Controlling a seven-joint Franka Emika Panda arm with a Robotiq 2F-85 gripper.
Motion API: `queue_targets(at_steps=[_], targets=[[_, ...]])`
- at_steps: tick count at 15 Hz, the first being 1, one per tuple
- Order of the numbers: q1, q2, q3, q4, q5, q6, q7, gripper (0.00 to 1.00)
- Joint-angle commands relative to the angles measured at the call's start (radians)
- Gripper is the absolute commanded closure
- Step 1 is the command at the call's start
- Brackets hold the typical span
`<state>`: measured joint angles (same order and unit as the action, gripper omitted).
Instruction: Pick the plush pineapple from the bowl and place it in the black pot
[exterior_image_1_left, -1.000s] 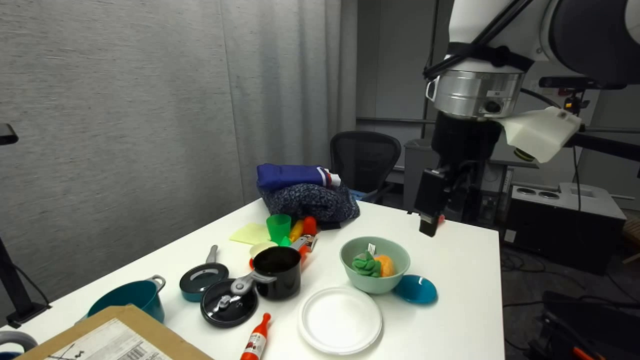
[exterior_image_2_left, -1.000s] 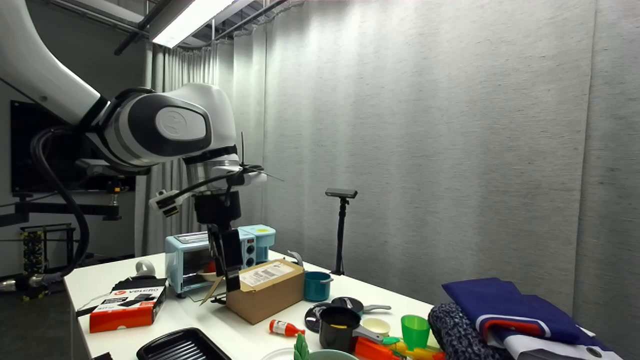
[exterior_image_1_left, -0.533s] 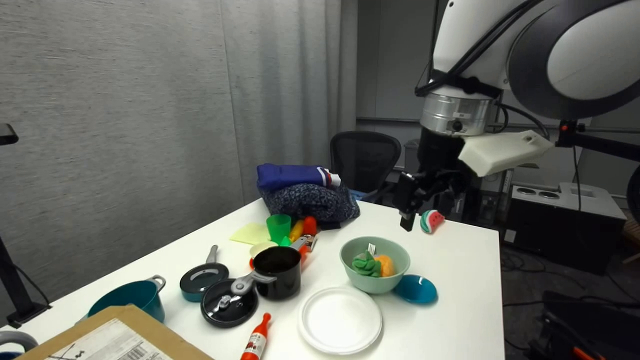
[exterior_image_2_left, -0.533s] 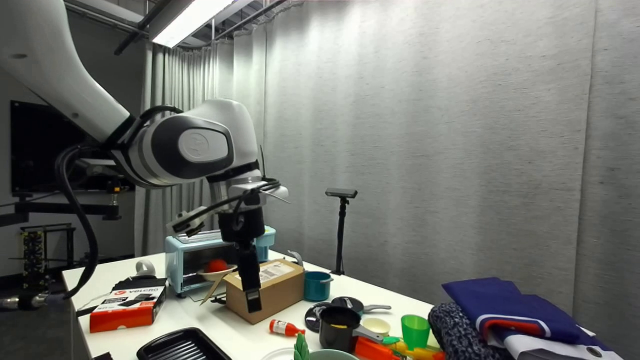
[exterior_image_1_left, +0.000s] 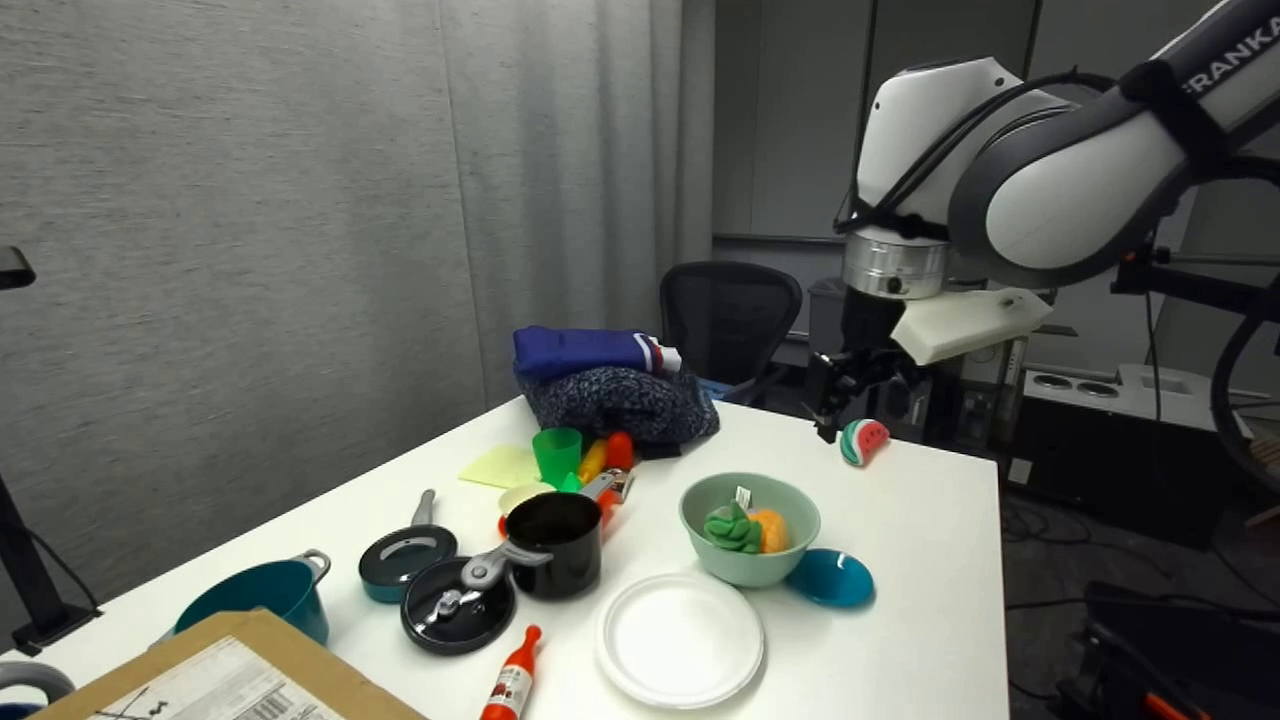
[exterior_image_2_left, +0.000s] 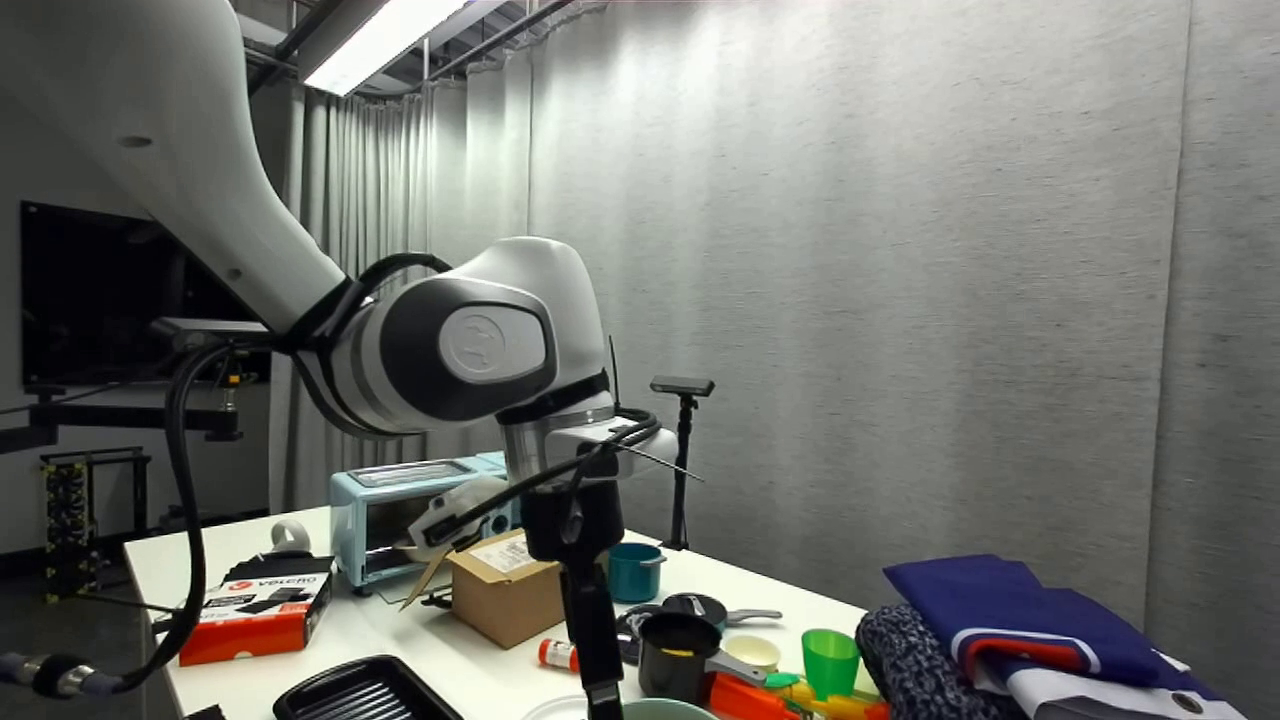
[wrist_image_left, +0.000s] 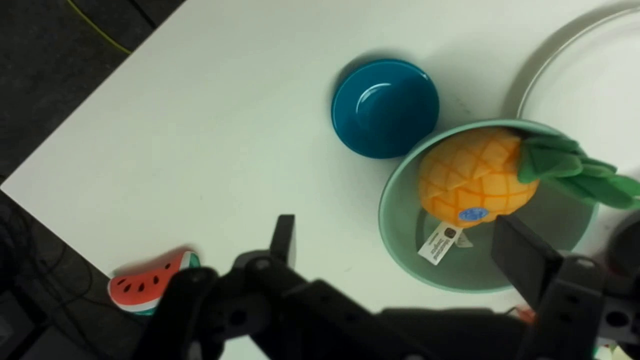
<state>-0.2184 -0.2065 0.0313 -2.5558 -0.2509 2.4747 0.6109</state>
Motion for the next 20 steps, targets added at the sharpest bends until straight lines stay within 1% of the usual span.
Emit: queue_targets(at_steps=[1, 3, 6, 7, 10, 11, 14, 18, 20], targets=[[-0.018, 0.062, -0.035, 0.018, -0.004, 0.094, 0.101, 0.0], [-0.004, 0.095, -0.053, 0.016, 0.037, 0.138, 0.132, 0.0], [0.021, 0.152, -0.065, 0.028, 0.121, 0.177, 0.144, 0.0], [0.027, 0.169, -0.072, 0.035, 0.162, 0.183, 0.133, 0.0], [0.044, 0.21, -0.078, 0.068, 0.216, 0.185, 0.123, 0.0], [0.041, 0.176, -0.085, 0.032, 0.174, 0.175, 0.122, 0.0], [0.053, 0.201, -0.089, 0.055, 0.191, 0.175, 0.121, 0.0], [0.053, 0.202, -0.09, 0.058, 0.191, 0.175, 0.121, 0.0], [0.071, 0.232, -0.08, 0.066, 0.252, 0.19, 0.155, 0.0]])
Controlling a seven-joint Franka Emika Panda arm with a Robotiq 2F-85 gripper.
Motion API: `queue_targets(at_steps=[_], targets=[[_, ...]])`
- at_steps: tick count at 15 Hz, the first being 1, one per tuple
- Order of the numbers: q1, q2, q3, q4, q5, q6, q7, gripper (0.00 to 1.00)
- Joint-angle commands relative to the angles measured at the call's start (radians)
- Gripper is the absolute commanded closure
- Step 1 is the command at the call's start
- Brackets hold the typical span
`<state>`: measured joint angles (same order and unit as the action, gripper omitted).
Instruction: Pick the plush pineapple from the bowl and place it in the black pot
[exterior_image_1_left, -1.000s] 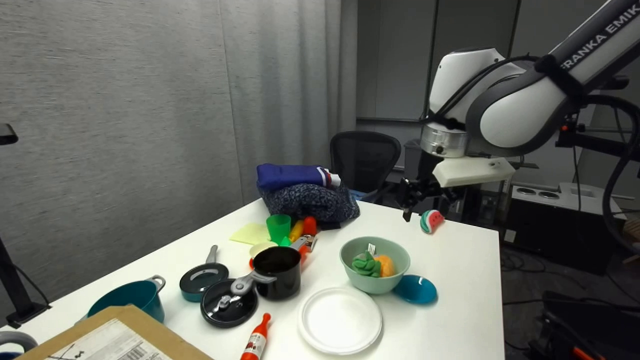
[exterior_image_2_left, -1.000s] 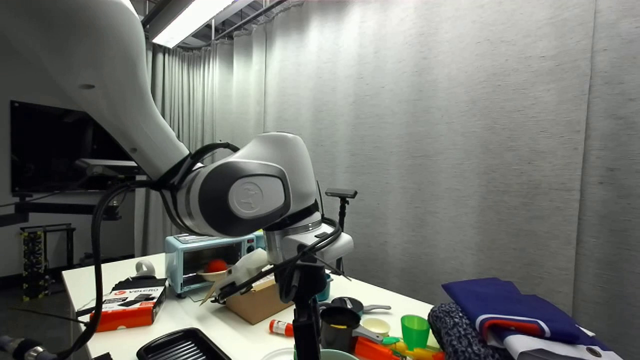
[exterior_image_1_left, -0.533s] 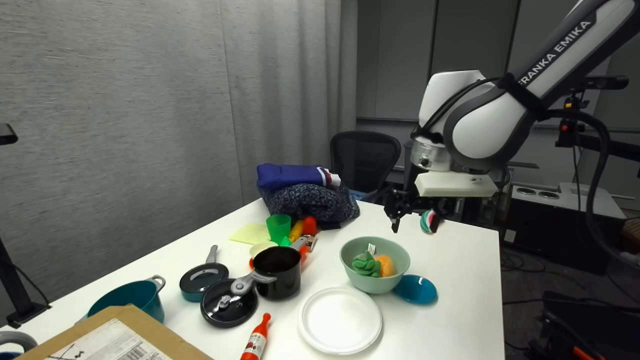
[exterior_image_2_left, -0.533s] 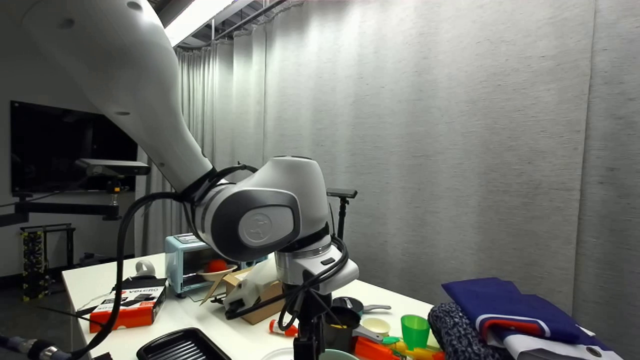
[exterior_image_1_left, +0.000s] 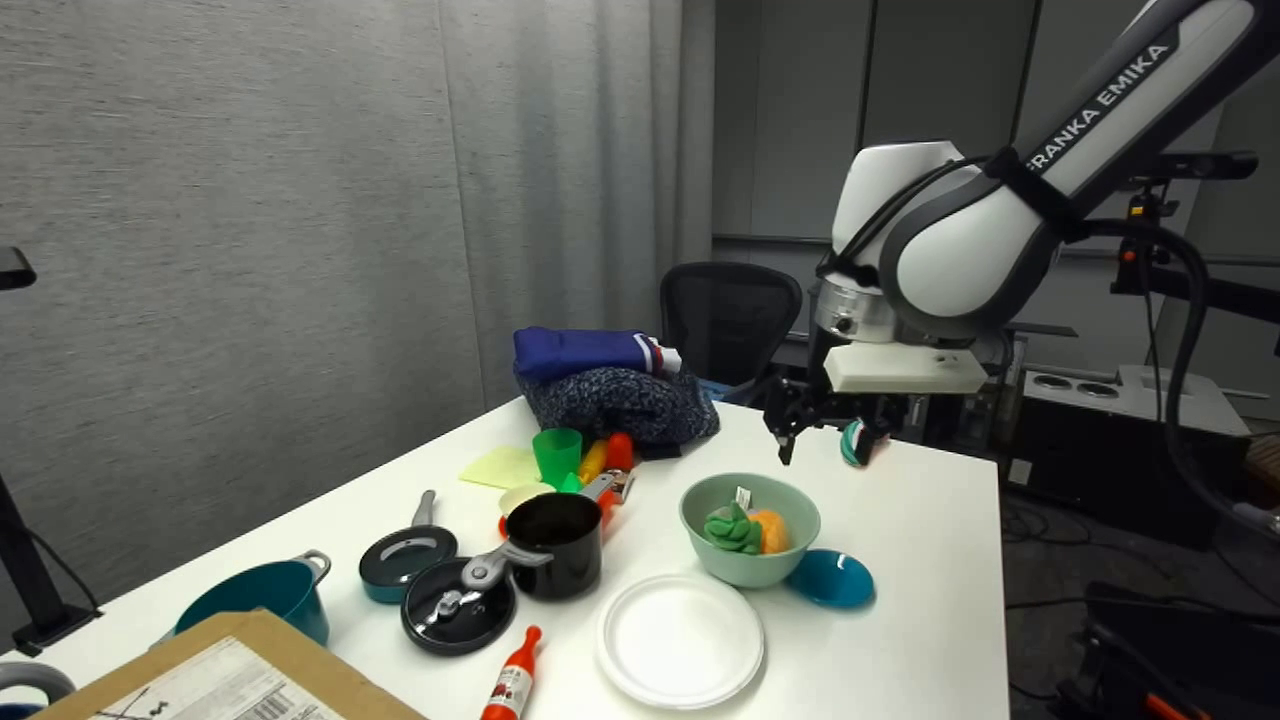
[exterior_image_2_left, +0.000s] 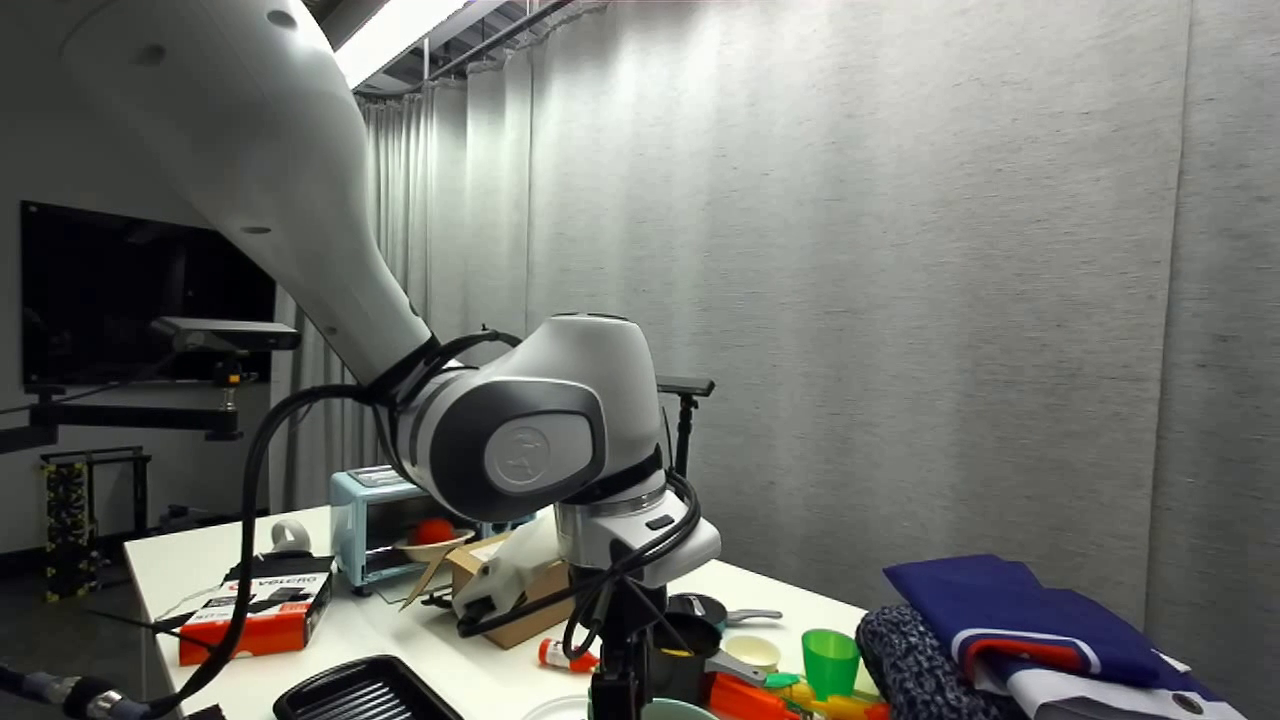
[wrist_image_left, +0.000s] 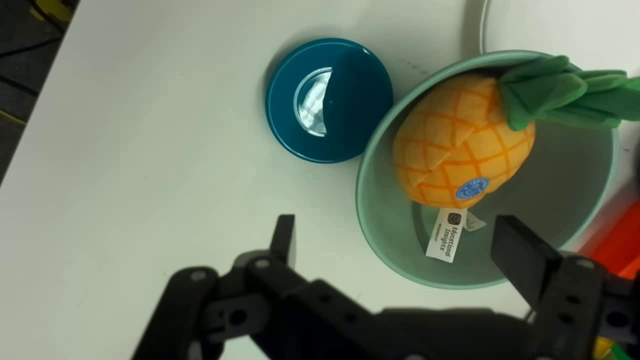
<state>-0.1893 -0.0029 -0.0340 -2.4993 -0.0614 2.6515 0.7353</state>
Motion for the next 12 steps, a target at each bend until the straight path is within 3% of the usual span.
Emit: queue_targets(at_steps=[1, 5, 7, 12], targets=[[0.054, 0.052, -0.009, 0.017, 0.086, 0.044, 0.069, 0.0], [0.126, 0.137, 0.022, 0.042, 0.27, 0.18, 0.122, 0.0], [0.162, 0.174, 0.008, 0.048, 0.246, 0.247, 0.178, 0.0], [0.245, 0.209, -0.134, 0.06, 0.058, 0.271, 0.36, 0.0]])
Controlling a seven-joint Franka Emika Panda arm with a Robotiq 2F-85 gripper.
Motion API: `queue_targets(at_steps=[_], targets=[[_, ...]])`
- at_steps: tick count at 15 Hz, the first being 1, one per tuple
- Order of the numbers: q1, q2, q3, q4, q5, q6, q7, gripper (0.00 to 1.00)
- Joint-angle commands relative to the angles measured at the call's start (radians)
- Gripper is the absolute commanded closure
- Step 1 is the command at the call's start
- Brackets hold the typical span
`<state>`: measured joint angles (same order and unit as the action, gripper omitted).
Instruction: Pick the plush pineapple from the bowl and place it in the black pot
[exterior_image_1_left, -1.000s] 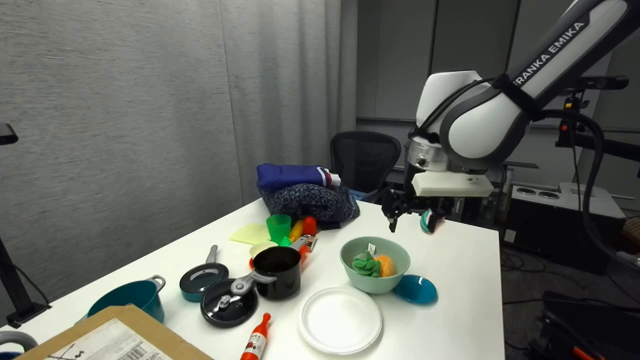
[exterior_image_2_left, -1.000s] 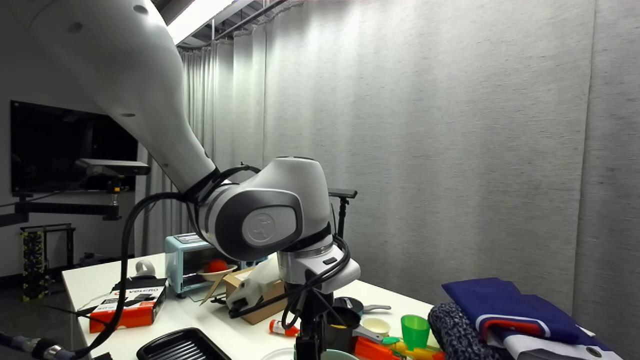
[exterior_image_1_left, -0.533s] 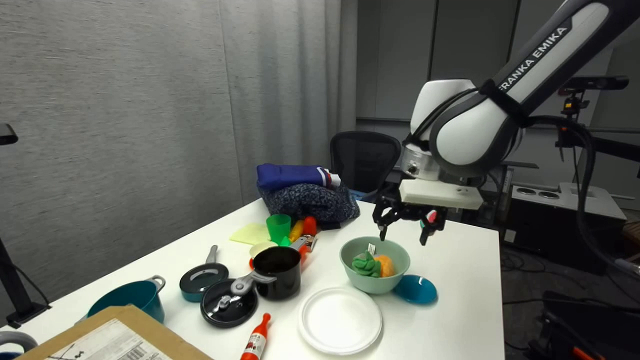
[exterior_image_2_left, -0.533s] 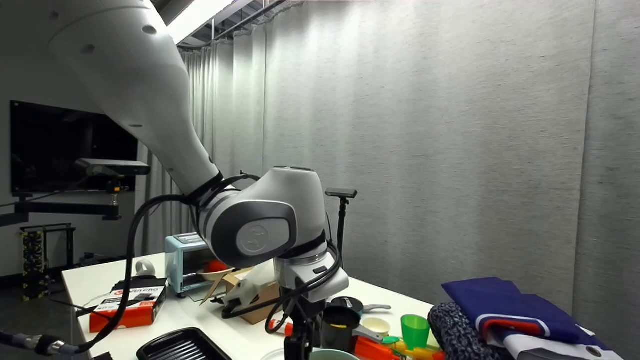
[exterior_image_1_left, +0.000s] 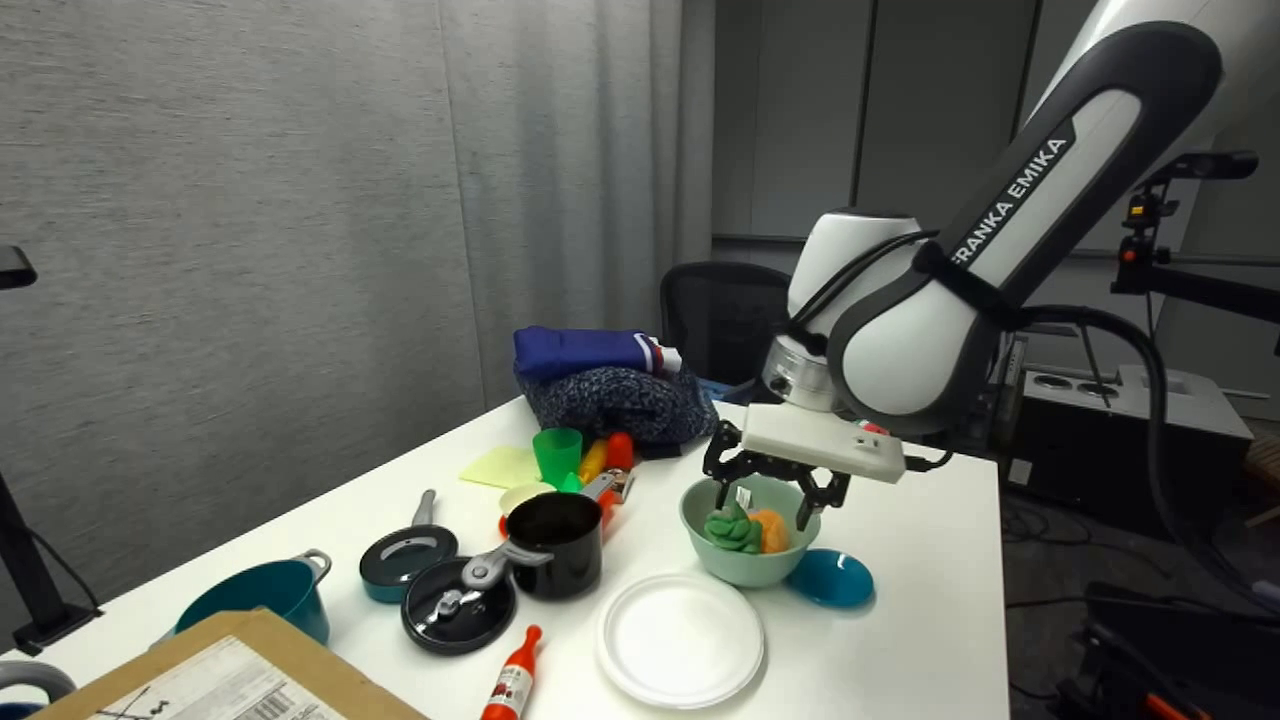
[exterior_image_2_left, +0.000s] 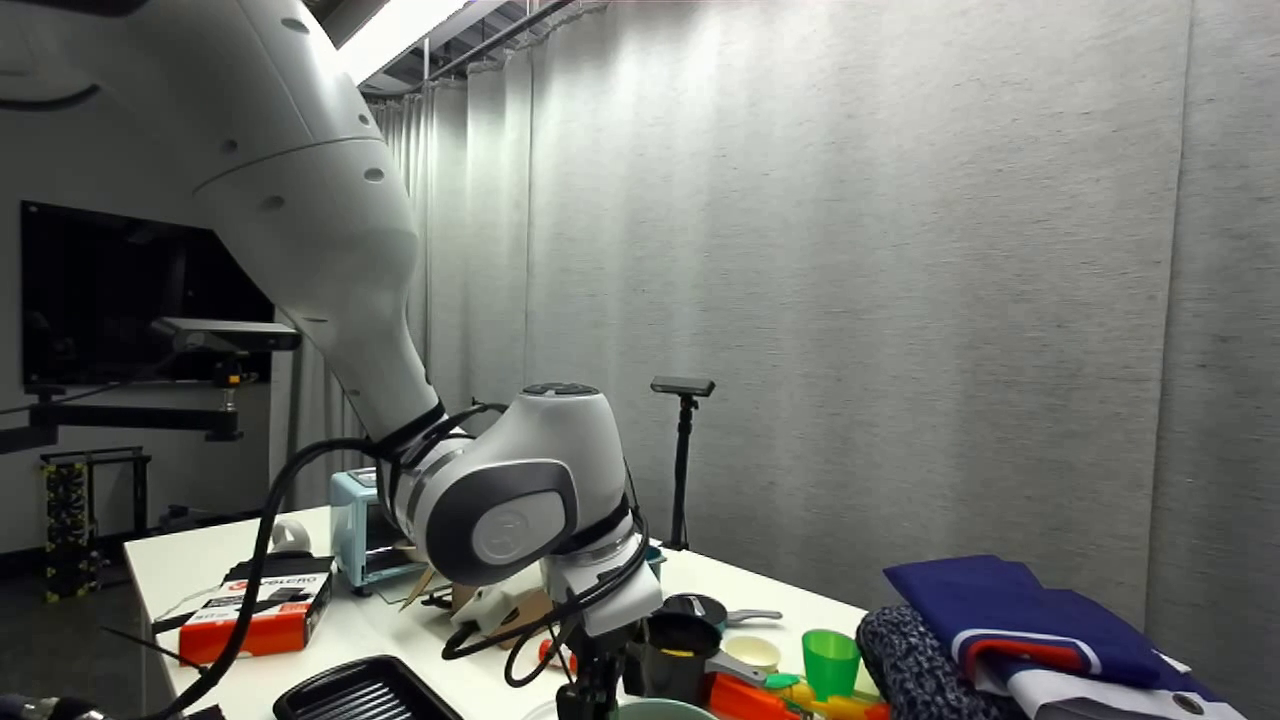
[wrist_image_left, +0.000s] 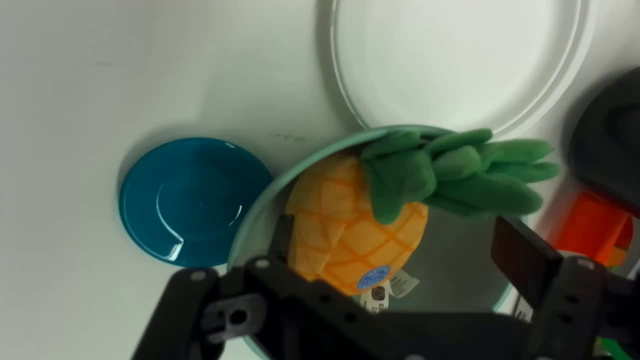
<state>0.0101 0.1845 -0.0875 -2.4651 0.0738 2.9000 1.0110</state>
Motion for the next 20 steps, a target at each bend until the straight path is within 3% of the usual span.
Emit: queue_targets(at_steps=[1, 4, 6, 10, 15, 20], targets=[[0.052, 0.029, -0.1, 0.032, -0.093, 0.037, 0.108, 0.0], [0.034, 0.056, -0.093, 0.041, -0.033, 0.13, 0.08, 0.0], [0.01, 0.072, -0.052, 0.046, 0.048, 0.157, 0.042, 0.0], [-0.044, 0.076, 0.018, 0.041, 0.197, 0.147, -0.029, 0.0], [-0.182, 0.113, 0.168, 0.067, 0.339, 0.133, -0.108, 0.0], [-0.256, 0.192, 0.26, 0.113, 0.392, 0.11, -0.154, 0.0]])
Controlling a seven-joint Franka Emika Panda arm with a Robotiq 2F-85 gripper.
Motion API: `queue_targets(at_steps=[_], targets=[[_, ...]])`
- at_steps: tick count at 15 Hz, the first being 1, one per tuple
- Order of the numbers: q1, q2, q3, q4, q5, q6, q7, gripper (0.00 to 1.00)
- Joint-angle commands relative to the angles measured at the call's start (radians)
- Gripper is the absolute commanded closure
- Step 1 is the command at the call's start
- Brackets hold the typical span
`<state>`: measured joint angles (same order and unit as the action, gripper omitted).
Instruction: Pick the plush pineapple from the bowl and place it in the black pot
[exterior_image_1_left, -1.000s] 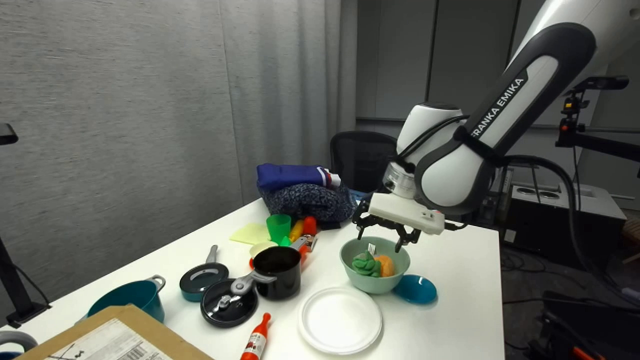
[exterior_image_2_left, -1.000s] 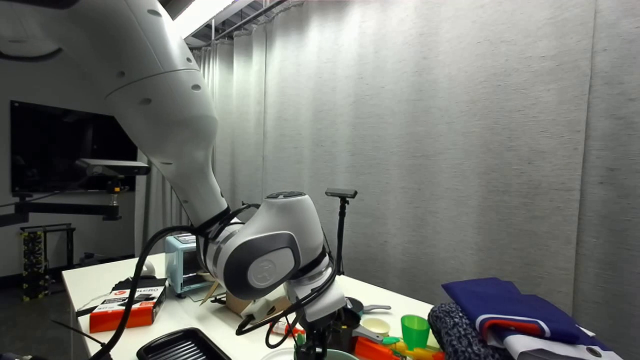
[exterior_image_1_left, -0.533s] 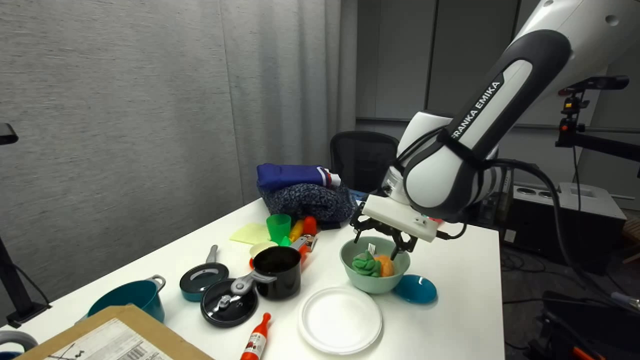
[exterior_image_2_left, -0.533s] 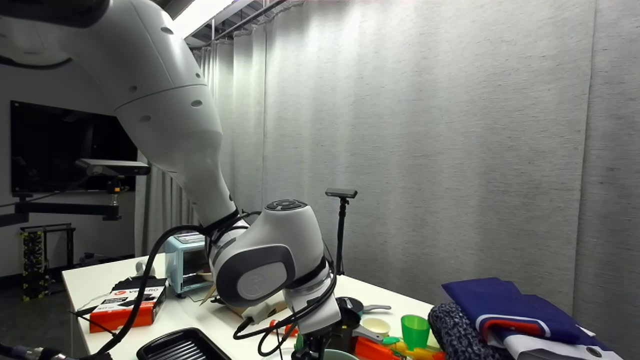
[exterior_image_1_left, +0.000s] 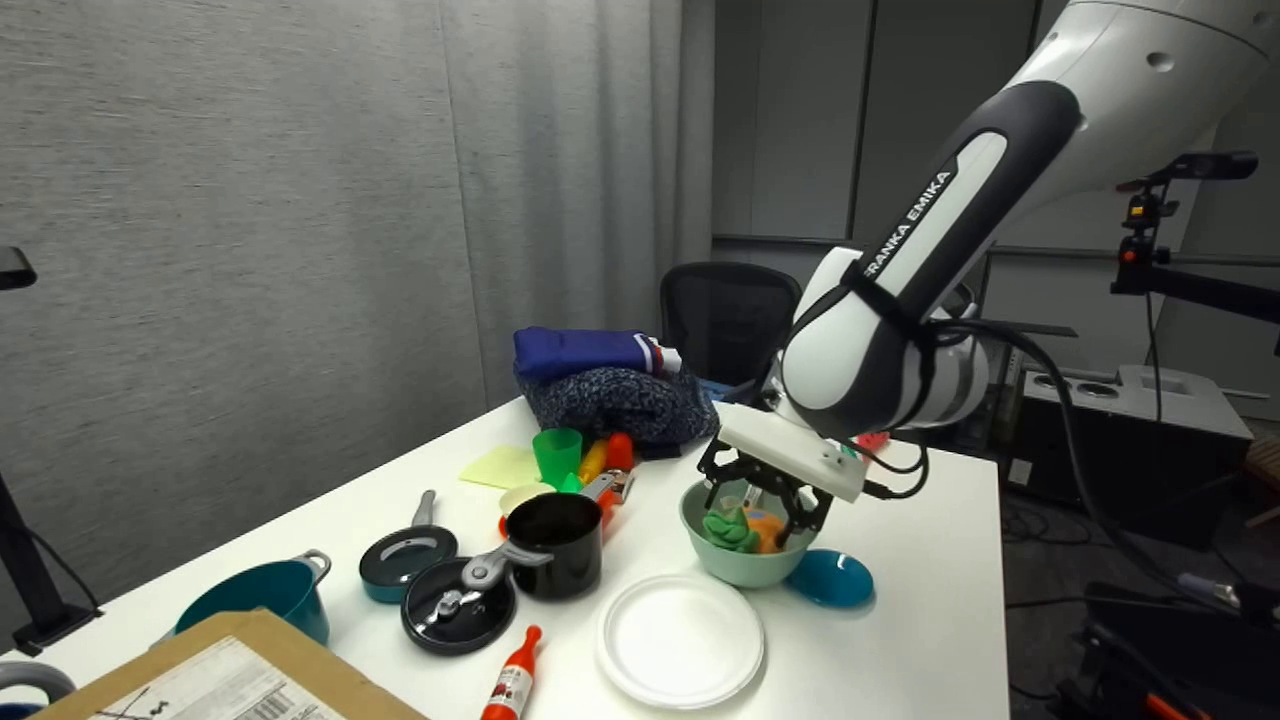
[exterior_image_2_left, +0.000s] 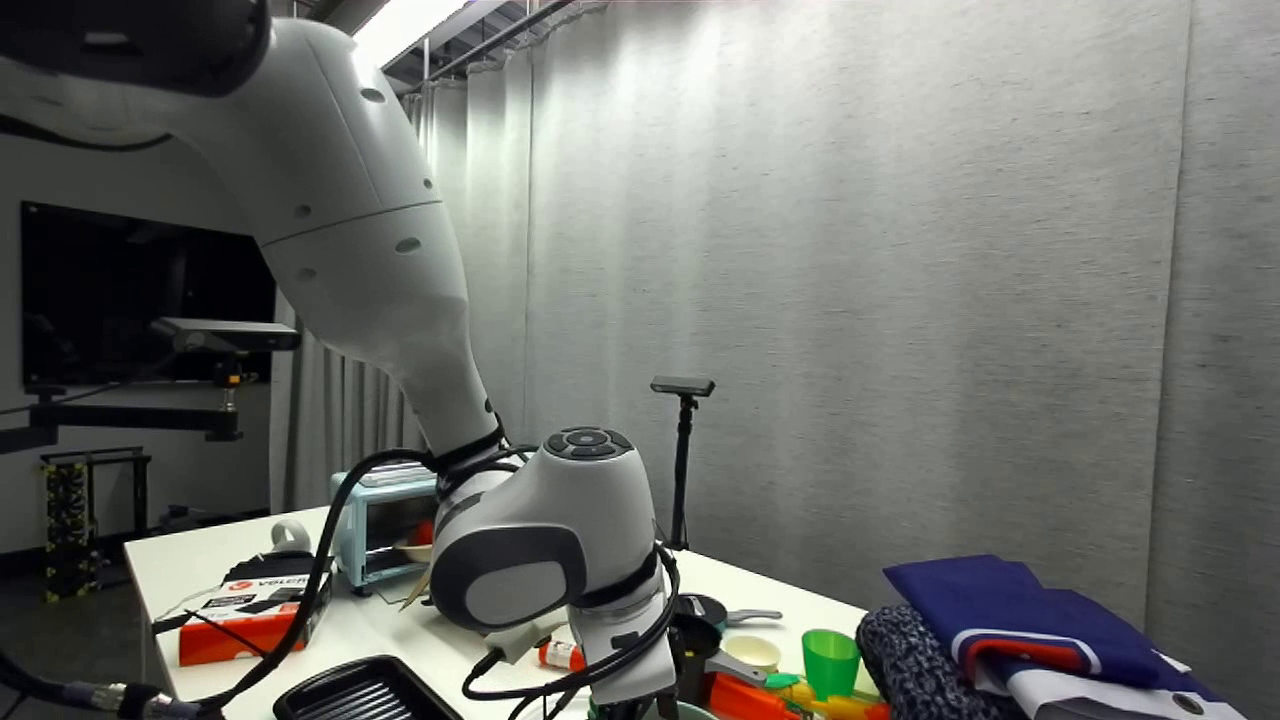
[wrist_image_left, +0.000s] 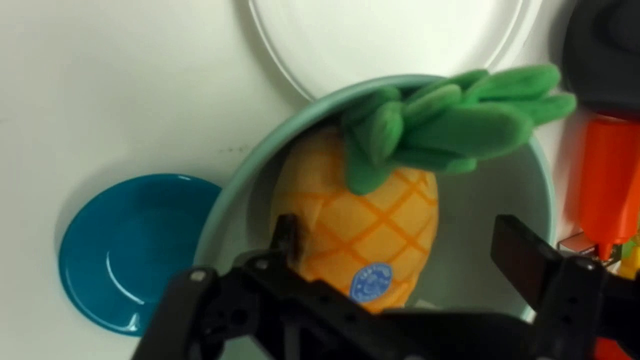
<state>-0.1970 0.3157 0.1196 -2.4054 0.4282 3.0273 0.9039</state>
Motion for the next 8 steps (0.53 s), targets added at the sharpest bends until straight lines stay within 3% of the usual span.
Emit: queue_targets(at_steps=[1, 3, 4, 5, 6, 8], targets=[[-0.057, 0.076, 0.064, 0.06, 0.034, -0.016, -0.047, 0.0], [-0.054, 0.108, 0.067, 0.081, 0.012, -0.019, -0.034, 0.0], [-0.048, 0.118, 0.064, 0.087, 0.005, -0.019, -0.03, 0.25], [-0.045, 0.128, 0.061, 0.095, -0.002, -0.019, -0.029, 0.28], [-0.004, 0.134, 0.028, 0.108, 0.046, -0.027, -0.063, 0.34], [0.006, 0.14, 0.015, 0.124, 0.048, -0.022, -0.07, 0.51]])
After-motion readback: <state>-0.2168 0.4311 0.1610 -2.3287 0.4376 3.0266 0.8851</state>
